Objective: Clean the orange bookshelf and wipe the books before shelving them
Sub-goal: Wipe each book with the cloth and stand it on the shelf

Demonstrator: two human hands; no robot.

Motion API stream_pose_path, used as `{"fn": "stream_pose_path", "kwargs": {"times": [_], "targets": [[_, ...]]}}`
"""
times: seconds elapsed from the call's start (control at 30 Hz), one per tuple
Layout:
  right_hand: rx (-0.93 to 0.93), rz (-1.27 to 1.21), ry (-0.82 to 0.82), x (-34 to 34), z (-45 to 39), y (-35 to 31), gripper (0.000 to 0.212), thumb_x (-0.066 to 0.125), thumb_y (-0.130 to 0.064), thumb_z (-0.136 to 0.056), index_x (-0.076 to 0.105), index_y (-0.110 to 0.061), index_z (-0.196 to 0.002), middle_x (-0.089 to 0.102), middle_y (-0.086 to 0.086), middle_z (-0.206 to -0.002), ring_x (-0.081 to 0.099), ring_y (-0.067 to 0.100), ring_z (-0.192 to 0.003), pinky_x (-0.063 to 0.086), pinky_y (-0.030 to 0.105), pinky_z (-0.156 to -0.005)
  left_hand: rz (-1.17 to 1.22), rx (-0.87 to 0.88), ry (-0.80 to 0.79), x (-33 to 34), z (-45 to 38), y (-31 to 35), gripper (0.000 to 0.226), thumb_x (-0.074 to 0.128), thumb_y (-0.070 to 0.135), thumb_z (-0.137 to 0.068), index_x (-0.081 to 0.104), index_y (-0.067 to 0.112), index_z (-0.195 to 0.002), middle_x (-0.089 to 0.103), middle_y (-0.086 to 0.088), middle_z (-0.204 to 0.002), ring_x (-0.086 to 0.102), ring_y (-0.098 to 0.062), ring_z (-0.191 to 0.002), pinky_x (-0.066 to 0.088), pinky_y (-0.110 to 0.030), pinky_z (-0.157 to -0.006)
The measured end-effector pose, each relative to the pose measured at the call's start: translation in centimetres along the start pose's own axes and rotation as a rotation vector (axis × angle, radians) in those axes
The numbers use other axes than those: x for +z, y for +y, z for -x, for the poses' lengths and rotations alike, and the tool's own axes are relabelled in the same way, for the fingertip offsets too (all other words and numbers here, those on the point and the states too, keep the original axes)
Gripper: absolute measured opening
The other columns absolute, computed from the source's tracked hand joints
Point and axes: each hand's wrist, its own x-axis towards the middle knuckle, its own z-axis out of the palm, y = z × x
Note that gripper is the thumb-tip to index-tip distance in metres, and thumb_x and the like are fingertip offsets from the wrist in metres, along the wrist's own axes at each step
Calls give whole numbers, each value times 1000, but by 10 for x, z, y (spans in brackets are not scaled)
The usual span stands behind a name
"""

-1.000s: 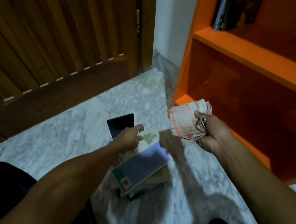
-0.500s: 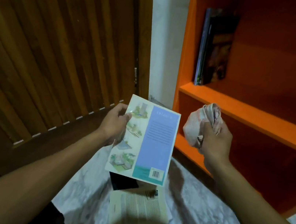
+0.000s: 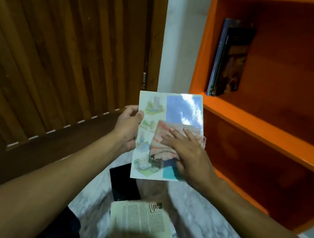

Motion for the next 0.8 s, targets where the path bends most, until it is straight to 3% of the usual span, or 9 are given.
{"fn": "stream_pose_path", "kwargs": {"times": [0.2,0.3,0.37,0.43,0.57,0.63,0.7,0.73,0.8], "targets": [[-185,-93,-205,20,53,-3,40,42,-7,-89,65,-11,-122,64,7,-133,50,20,-135,29,45,-119,-40,77,70,-7,-7,4,11,47,21,-105,56,18,-112,75,-4,-94,75,-17,-68,60,-38,-58],[-96,-227,-181,17,63,-6,32,44,-21,-98,65,-14,-122,69,2,-125,61,12,-120,46,34,-105,-130,144,79,-8,-10,1,12,46,19,-106,56,16,-112,72,-3,-93,72,-13,-65,57,-29,-52],[88,-354,-90,8,58,-6,31,45,-20,-97,66,-22,-119,70,-9,-116,65,2,-104,52,23,-85,-194,149,57,-9,-8,-2,10,47,20,-106,56,17,-110,73,1,-91,74,-10,-65,61,-32,-56],[288,-394,128,-2,46,-2,32,47,-12,-95,64,-32,-113,71,-9,-101,68,1,-85,55,25,-68,-234,132,17,-10,-7,-4,9,49,23,-105,56,20,-107,75,-2,-99,76,-14,-73,63,-43,-71],[599,-377,500,-24,2,11,24,52,-3,-96,63,-20,-109,66,-13,-85,63,3,-73,52,31,-53,-234,109,-63,-3,-1,-8,9,49,24,-104,58,21,-105,77,-5,-105,77,-24,-88,59,-55,-83],[579,-310,569,-32,-23,16,21,53,-7,-98,61,-14,-116,63,-16,-88,61,0,-73,53,25,-56,-210,112,-104,5,3,-11,10,49,21,-105,58,19,-105,76,-9,-109,75,-29,-95,57,-58,-86],[515,-276,525,-31,-44,19,35,52,-2,-95,59,-19,-125,67,-9,-103,64,7,-82,58,45,-79,-178,114,-128,15,8,-13,11,48,19,-105,59,17,-105,73,-15,-113,73,-34,-99,57,-58,-88],[485,-250,456,-27,-50,20,45,50,3,-91,57,-21,-129,68,-4,-113,66,18,-96,48,57,-99,-160,117,-138,20,10,-15,11,48,18,-105,59,16,-105,72,-18,-114,72,-36,-99,57,-55,-87],[435,-170,282,-12,-57,18,56,48,8,-86,54,-18,-135,61,5,-135,50,29,-131,13,60,-121,-94,116,-162,27,13,-16,12,50,15,-104,61,14,-107,70,-21,-111,70,-36,-93,57,-49,-80]]}}
